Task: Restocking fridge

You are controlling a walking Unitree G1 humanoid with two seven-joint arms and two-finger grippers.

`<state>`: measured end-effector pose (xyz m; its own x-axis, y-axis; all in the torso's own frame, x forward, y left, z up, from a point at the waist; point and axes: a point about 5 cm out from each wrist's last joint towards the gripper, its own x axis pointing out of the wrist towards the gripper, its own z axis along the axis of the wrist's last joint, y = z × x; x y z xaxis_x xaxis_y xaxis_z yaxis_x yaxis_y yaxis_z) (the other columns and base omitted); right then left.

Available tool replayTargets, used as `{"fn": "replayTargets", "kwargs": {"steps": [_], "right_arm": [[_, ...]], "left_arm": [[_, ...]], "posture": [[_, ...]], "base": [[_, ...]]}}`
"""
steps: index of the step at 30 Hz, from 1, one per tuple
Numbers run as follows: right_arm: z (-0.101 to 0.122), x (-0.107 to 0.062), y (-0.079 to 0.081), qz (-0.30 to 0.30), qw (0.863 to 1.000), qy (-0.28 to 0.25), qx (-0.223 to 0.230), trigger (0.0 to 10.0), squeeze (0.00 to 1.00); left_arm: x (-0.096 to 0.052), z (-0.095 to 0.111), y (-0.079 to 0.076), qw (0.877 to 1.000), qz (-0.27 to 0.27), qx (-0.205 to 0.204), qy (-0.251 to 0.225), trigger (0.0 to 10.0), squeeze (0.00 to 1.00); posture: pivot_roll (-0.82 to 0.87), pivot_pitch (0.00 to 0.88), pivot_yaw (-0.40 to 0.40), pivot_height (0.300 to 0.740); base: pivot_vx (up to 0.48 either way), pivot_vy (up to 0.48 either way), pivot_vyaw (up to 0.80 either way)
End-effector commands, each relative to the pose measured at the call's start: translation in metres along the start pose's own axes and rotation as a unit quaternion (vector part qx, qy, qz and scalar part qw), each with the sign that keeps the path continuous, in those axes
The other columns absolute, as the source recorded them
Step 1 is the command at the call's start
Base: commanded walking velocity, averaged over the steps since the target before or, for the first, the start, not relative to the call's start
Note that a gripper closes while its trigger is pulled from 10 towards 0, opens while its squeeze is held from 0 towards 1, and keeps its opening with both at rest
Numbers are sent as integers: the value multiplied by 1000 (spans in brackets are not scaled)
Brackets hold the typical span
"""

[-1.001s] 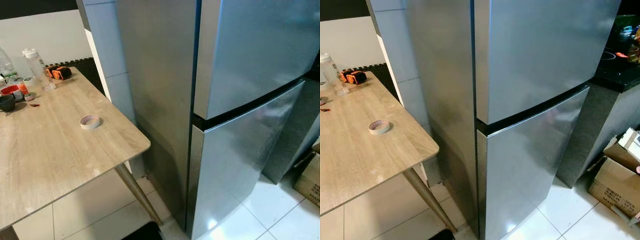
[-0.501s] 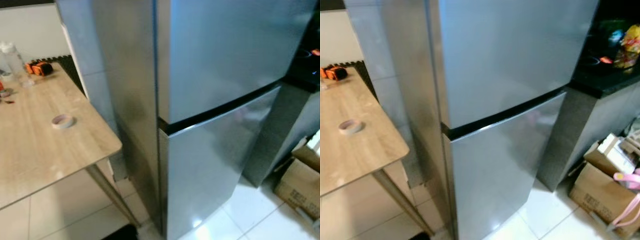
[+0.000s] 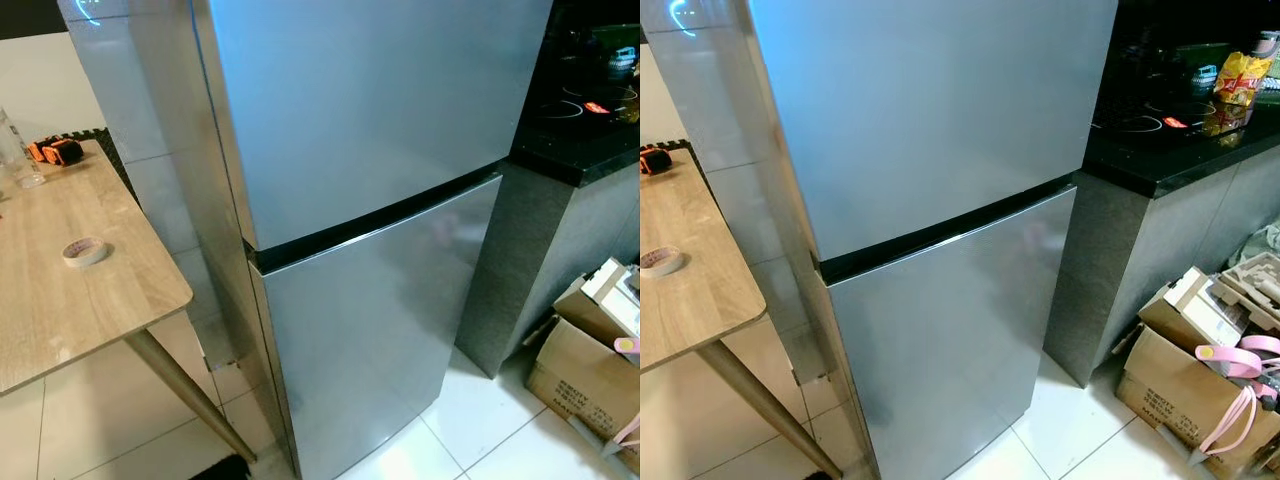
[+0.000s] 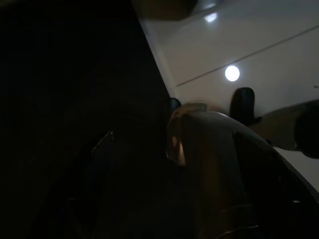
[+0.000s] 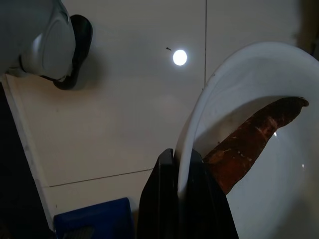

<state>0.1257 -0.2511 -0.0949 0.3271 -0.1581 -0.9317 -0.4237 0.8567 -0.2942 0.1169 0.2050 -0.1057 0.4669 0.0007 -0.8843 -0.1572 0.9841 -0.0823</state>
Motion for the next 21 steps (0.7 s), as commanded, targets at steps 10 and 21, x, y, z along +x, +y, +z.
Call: {"fn": "replayTargets", "kwargs": {"steps": [10,21], "right_arm": [[5,0,-1,1,1000,-8,-4,10000,0],[8,1,1,2,1000,-10,-3,10000,0]], "left_arm": [[4,13,-9,1000,-2,0,-19,10000,0],[5,20,-8,999,19,-17,-36,10000,0]], "posture": [[-82,0,24,740],[-82,0,24,740]], "base": [[0,-218,0],[0,-104,0]]}}
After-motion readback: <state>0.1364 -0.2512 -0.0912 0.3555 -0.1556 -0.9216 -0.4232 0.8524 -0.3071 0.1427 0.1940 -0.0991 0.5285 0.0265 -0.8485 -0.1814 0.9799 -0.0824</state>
